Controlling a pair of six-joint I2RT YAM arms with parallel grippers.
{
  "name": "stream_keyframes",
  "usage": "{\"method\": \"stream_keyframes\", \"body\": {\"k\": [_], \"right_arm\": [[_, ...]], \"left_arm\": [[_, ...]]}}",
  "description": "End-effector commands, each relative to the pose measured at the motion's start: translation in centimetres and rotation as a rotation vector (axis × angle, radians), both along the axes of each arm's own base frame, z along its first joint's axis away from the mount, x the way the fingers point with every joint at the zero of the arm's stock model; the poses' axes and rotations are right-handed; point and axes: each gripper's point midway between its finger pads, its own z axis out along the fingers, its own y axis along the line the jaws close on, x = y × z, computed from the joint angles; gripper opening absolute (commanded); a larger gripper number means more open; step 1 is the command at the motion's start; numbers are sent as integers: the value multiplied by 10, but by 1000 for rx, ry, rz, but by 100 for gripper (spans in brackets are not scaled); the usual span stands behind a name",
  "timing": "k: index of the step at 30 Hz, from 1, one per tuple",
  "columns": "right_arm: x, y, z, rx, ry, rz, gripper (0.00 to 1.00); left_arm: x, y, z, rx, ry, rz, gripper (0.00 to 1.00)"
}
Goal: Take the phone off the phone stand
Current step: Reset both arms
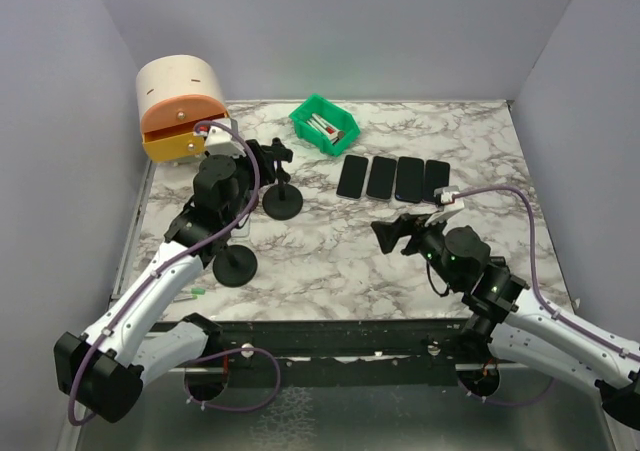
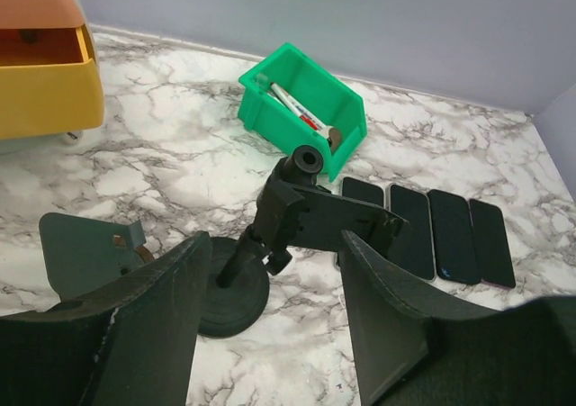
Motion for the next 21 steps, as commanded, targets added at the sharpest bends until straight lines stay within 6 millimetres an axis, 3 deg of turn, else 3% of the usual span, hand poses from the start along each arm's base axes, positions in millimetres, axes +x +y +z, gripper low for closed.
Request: {"method": "stream_keyframes", "body": {"k": [1, 11, 21], "right_arm": [[-4, 3, 2, -19, 19, 26, 95], [-4, -5, 4, -22, 6, -1, 95], [-7, -11, 5, -23, 8, -13, 94]], "left_arm": [[5, -6, 10, -72, 11, -29, 58], [-1, 7, 0, -128, -7, 29, 38], [-14, 29, 11, -80, -28, 98, 29]]}}
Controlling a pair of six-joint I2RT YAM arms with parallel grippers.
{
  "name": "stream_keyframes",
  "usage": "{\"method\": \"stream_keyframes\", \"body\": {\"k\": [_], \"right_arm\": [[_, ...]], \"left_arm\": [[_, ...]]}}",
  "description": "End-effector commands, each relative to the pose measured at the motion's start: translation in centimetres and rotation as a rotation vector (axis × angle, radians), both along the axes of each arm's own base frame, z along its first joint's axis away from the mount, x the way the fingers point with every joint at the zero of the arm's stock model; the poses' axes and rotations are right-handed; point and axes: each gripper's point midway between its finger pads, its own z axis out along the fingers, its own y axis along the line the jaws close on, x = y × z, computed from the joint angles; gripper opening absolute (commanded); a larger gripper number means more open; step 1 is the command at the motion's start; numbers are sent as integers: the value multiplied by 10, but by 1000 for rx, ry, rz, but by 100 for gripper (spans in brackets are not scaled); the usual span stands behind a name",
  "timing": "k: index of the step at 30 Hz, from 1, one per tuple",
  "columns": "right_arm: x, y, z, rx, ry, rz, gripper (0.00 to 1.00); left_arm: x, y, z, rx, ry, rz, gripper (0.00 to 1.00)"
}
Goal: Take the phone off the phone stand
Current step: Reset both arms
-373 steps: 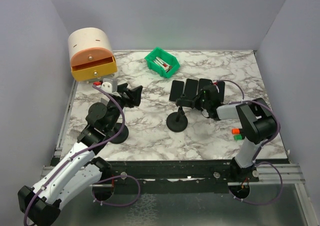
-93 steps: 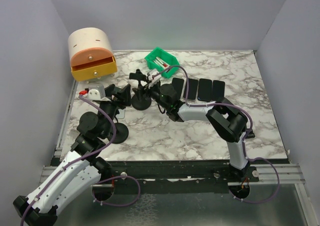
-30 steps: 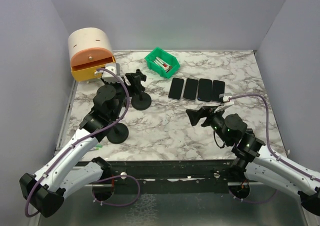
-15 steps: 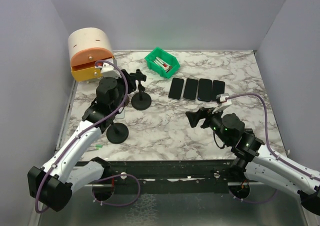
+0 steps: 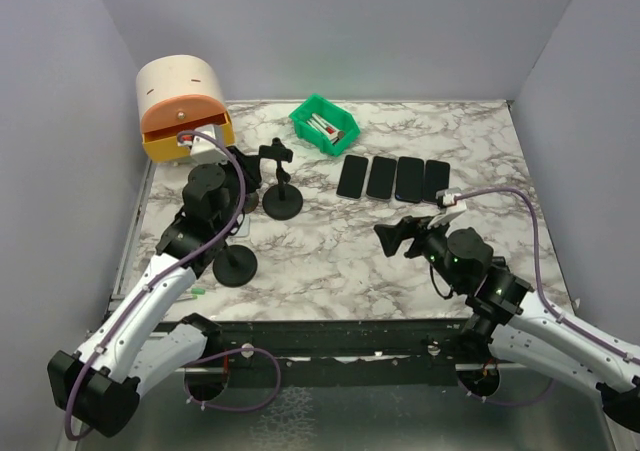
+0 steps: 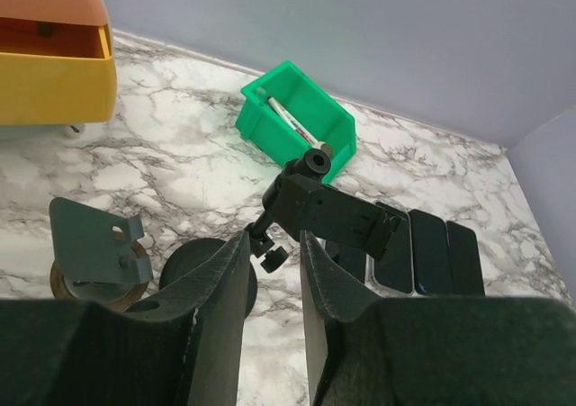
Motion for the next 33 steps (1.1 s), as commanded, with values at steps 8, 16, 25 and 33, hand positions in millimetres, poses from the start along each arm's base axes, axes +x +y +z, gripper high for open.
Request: {"method": "stream_keyframes", "body": {"k": [8, 16, 25, 33], "right_arm": [[-3, -19, 12, 12, -2, -68, 97], [16, -57, 1, 55, 117, -406, 99], [19, -45, 27, 42, 200, -414, 100], [14, -29, 99, 18, -3, -197, 100]], "left_arm": [[-43, 46, 20, 67, -12, 110, 85], [-59, 113, 24, 26, 65, 507, 99], [-83, 117, 1, -98, 125, 535, 99], [-88, 82, 99, 29, 8, 227, 99]]}}
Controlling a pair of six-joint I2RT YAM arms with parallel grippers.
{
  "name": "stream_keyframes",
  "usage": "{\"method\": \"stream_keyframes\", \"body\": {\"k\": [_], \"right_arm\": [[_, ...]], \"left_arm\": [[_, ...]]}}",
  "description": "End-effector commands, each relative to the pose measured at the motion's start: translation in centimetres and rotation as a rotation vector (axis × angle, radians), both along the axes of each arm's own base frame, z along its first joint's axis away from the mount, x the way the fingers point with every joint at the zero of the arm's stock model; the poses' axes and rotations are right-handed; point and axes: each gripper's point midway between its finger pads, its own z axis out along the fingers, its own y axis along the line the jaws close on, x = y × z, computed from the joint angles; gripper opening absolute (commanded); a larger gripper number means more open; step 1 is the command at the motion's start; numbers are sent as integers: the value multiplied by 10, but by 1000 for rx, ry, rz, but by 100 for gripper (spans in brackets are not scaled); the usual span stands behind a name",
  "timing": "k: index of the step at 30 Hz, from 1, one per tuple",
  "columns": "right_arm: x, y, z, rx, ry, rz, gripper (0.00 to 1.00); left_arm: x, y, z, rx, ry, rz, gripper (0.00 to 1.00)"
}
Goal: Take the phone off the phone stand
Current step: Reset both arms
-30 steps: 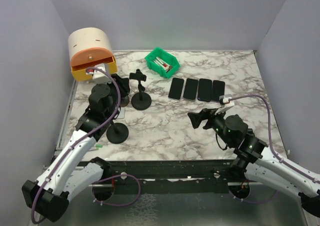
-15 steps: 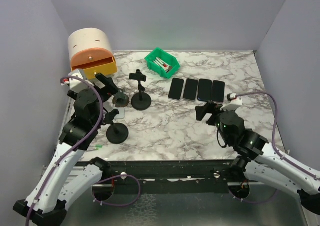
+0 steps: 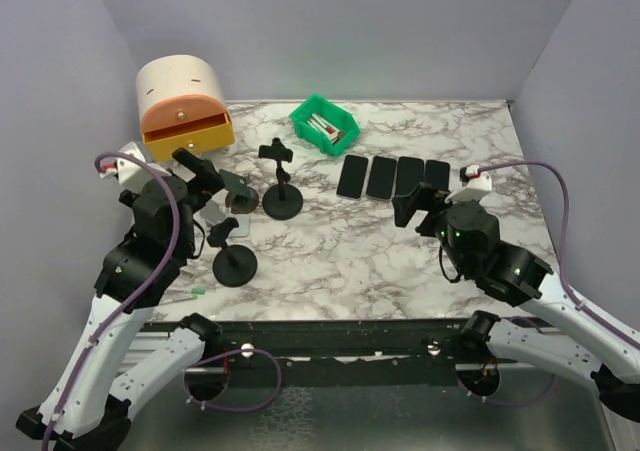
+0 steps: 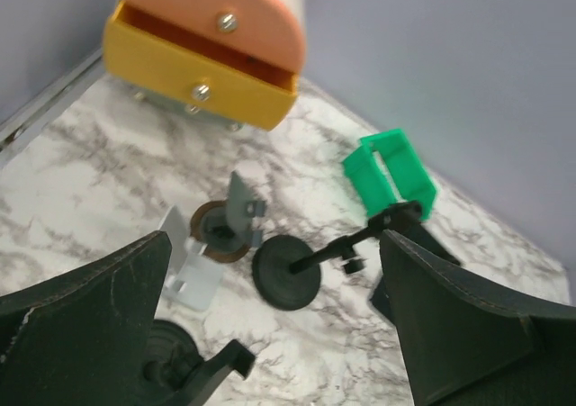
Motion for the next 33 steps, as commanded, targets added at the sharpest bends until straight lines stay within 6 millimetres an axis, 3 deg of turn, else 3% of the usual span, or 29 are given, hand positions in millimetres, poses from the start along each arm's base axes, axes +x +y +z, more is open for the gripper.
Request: {"method": "stream_keyframes", "body": {"k": [1, 4, 8, 10, 13, 21, 25, 28, 31, 33], "right_arm": [[-3, 8, 65, -8, -146, 112, 100], [1, 0, 97, 7, -203, 65, 100], [5, 1, 139, -24, -289, 79, 100], [12, 4, 152, -75, -300, 73, 100], [30, 8, 163, -147, -278, 13, 100], [84, 24, 166, -247, -240, -234, 100], [95, 29, 201, -204, -315, -285, 100], [78, 37, 256, -98, -419, -141, 100], [33, 43, 311, 11, -606, 113, 100], [1, 39, 335, 51, -726, 234, 100]], "left_arm": [[-7, -25, 84, 125, -119, -245, 99], [-13, -18, 127, 139, -240, -233, 99], [-13, -22, 153, 89, -404, -235, 99], [-5, -28, 152, 74, -393, -245, 99], [18, -58, 143, 92, -297, -348, 99], [59, -92, 124, 178, -170, -442, 99], [65, -109, 137, 202, -191, -526, 99], [58, -116, 179, 206, -285, -573, 99], [45, -116, 223, 192, -390, -598, 99], [36, -115, 241, 180, -440, -608, 99]]}}
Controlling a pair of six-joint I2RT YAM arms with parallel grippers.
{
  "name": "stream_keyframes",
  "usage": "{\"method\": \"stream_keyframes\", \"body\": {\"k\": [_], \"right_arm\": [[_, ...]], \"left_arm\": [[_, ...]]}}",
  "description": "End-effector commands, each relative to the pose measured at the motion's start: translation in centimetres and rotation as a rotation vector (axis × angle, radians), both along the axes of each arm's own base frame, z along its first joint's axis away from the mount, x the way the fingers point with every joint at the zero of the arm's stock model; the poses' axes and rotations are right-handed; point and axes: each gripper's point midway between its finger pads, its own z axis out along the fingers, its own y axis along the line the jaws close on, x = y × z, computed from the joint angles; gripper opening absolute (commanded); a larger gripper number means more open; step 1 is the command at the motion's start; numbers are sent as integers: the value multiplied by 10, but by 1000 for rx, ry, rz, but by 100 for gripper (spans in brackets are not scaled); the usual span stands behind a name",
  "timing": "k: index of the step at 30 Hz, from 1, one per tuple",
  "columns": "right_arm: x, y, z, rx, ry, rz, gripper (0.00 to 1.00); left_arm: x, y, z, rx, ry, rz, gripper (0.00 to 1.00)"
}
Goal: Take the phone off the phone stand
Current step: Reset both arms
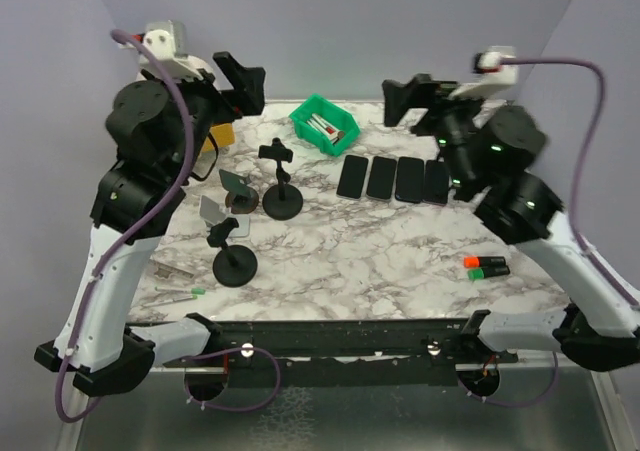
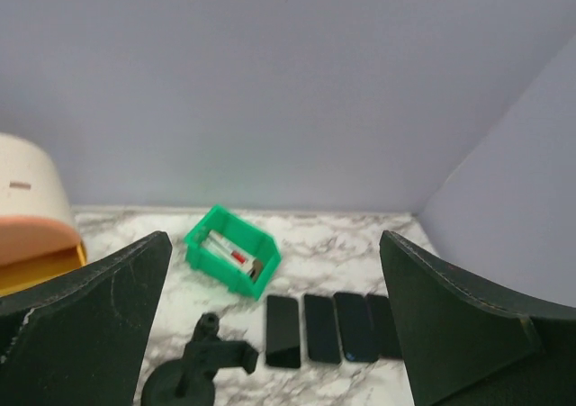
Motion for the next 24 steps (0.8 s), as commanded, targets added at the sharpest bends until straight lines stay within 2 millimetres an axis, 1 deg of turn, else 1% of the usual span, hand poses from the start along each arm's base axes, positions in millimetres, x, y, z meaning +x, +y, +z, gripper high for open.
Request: {"method": "stream_keyframes", "body": {"k": [1, 4, 6, 8, 10, 11, 14, 16, 19, 24], "right_arm": [[-87, -20, 106, 136, -349, 335, 100], [-111, -35, 118, 163, -409, 380, 100], [-117, -46, 122, 165, -410, 367, 100], [-118, -59, 121, 154, -400, 325, 100], [-118, -79, 116, 150, -399, 247, 100], [-118, -94, 113, 156, -409, 187, 100], [-112, -130, 94, 163, -375, 10, 100], [-106, -142, 83, 157, -335, -75, 100], [-103, -143, 80, 160, -319, -96, 100], [-100, -133, 81, 176, -315, -68, 100]], "left_arm": [[-36, -2, 69, -48, -181, -103, 99], [-44, -3, 79, -72, -216, -128, 99], [-48, -3, 86, -87, -237, -142, 99], [-54, -2, 94, -98, -261, -150, 99], [-56, 0, 97, -95, -275, -146, 99], [-57, 3, 96, -92, -277, -134, 99], [-56, 10, 88, -87, -275, -96, 99], [-54, 11, 82, -86, -265, -84, 99], [-52, 12, 79, -96, -253, -77, 99], [-55, 15, 82, -116, -262, -66, 99]]}}
